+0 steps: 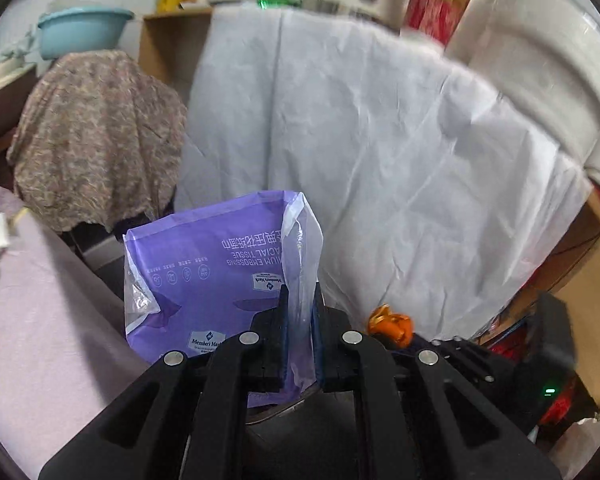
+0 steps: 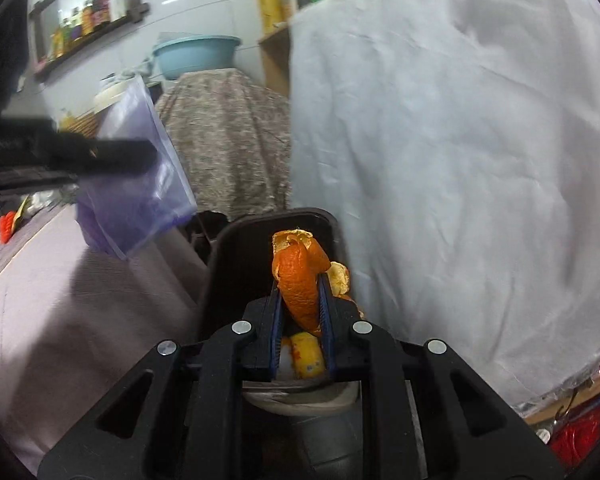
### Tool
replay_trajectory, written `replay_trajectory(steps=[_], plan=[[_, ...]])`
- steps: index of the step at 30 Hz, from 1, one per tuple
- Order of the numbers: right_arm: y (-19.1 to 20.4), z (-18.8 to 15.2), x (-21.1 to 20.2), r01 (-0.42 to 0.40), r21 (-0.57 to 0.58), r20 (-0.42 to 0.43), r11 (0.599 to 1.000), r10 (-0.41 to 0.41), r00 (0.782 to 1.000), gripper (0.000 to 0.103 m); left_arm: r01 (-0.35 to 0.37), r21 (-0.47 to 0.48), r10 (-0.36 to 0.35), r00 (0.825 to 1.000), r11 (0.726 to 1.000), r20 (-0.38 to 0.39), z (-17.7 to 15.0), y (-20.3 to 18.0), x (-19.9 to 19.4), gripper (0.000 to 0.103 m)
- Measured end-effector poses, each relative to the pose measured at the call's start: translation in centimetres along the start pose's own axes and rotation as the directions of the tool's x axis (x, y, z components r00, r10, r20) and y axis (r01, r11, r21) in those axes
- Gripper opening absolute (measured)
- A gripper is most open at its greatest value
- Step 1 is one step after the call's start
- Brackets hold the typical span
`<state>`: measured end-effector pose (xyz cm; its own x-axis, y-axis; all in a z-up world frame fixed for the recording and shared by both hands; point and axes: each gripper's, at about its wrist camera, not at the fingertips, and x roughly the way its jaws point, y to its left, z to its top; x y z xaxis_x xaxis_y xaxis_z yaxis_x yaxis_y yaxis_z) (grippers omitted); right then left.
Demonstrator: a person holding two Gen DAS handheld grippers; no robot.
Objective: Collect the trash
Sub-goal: 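Carry tissue pack and orange peel to the bin and release both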
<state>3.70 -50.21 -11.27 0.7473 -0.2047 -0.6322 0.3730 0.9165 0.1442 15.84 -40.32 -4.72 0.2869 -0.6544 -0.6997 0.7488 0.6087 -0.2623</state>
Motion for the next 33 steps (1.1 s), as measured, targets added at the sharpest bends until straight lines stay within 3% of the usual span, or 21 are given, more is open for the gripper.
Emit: replay_trajectory(steps=[5, 10, 12, 13, 14, 17, 21, 28, 33], plan=[[-2.0, -0.8, 1.1, 0.011, 0.030, -0.036, 0.999, -0.010, 0.999, 0.017, -0.018, -0.044, 0.012, 0.991, 0.999, -0.136, -0.7, 0.8, 6.6, 0.010], [-2.8, -1.4, 2.8, 0.007, 0.041, -0.077, 0.999, -0.004, 0.997, 0.017, -0.051, -0.075, 0.032, 0.972, 0.996, -0.234, -1.3, 2.0, 10.4, 0.013], [-3.1, -1.8, 3.2, 0.003, 0.046, -0.089, 0.999, 0.001, 0.996, 0.017, -0.062, -0.074, 0.041, 0.966, 0.995, -0.257, -1.5, 2.4, 11.3, 0.026], [-3.1, -1.9, 3.4, 0.001, 0.046, -0.096, 0.999, 0.003, 0.995, 0.017, -0.069, -0.076, 0.047, 0.963, 0.995, -0.264, -1.6, 2.6, 11.6, 0.041], [-3.1, -1.9, 3.6, 0.000, 0.045, -0.101, 0.999, 0.004, 0.995, 0.017, -0.081, -0.078, 0.058, 0.963, 0.994, -0.263, -1.6, 2.7, 11.7, 0.053], [-3.0, -2.1, 4.2, -0.011, 0.045, -0.117, 0.999, 0.016, 0.993, 0.017, -0.084, -0.090, 0.059, 0.966, 0.992, -0.252, -1.6, 3.0, 11.4, 0.064], [-2.3, -2.1, 5.4, -0.065, 0.064, -0.150, 0.996, 0.074, 0.986, 0.017, -0.094, -0.111, 0.067, 0.971, 0.989, -0.229, -0.7, 3.3, 10.6, 0.068], [0.4, -2.2, 8.6, -0.145, 0.041, -0.223, 0.989, 0.151, 0.963, 0.017, -0.079, -0.147, 0.064, 0.992, 0.986, -0.104, 0.7, 3.6, 5.7, 0.079], [1.7, -2.3, 11.9, -0.146, 0.018, -0.273, 0.989, 0.145, 0.951, 0.018, -0.100, -0.119, 0.094, 0.994, 0.988, -0.055, 0.9, 3.6, 3.5, 0.079]])
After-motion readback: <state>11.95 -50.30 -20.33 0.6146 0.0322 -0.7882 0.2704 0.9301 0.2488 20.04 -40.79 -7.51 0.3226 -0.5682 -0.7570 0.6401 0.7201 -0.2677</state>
